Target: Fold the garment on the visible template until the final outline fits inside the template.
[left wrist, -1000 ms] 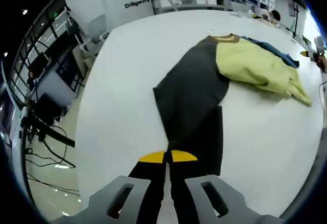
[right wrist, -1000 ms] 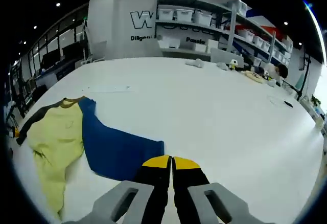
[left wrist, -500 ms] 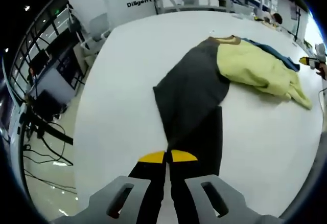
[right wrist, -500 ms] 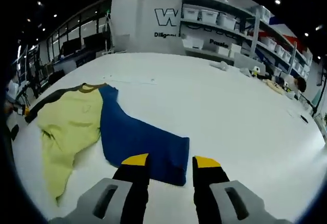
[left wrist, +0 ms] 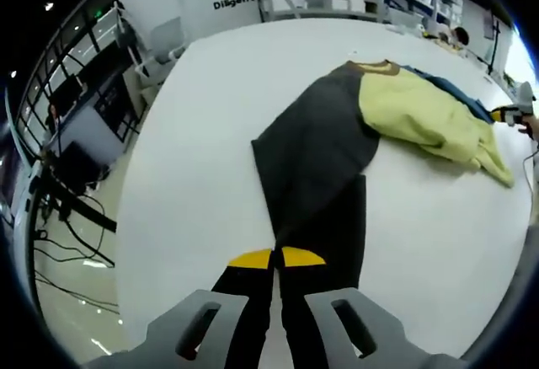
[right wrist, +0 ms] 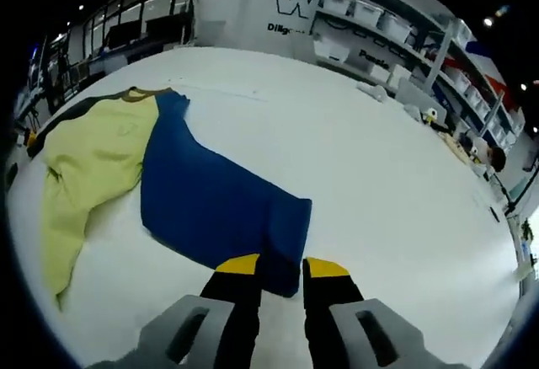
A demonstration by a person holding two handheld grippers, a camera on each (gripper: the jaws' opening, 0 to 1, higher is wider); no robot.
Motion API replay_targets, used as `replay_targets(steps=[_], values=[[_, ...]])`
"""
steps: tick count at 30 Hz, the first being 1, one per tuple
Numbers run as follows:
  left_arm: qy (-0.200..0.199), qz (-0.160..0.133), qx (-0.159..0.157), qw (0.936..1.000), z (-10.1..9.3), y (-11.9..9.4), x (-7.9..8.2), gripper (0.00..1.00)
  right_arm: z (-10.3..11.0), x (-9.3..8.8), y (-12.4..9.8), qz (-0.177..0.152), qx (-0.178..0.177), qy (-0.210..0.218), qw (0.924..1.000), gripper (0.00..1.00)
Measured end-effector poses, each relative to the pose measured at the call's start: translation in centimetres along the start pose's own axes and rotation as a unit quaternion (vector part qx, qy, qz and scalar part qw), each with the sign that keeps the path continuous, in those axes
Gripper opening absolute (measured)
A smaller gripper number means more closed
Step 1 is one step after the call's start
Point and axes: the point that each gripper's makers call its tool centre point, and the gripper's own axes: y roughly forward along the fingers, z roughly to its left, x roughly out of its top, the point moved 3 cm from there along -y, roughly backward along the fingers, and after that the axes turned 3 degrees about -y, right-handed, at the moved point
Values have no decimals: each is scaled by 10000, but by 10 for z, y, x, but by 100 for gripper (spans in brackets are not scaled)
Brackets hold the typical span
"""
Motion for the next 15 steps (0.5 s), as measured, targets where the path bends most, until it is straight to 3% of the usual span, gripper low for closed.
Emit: replay_targets(steps=[3,6,11,15], values=[[-47,2,22,10000,1,2,-1,0,-4,-3,2,130,-26,-137,9998,0],[-34,5,54,10000,2,4,-1,0,-10,1,0,105,-86,14,9999,0],[-74,-1,126,9999,4,5,0,0,-37,2,-4,-52,-454,834,9955,0],[-103,-29,201,9997,9,6,0,0,-56,-6,-2,11,-601,995,9932,0]])
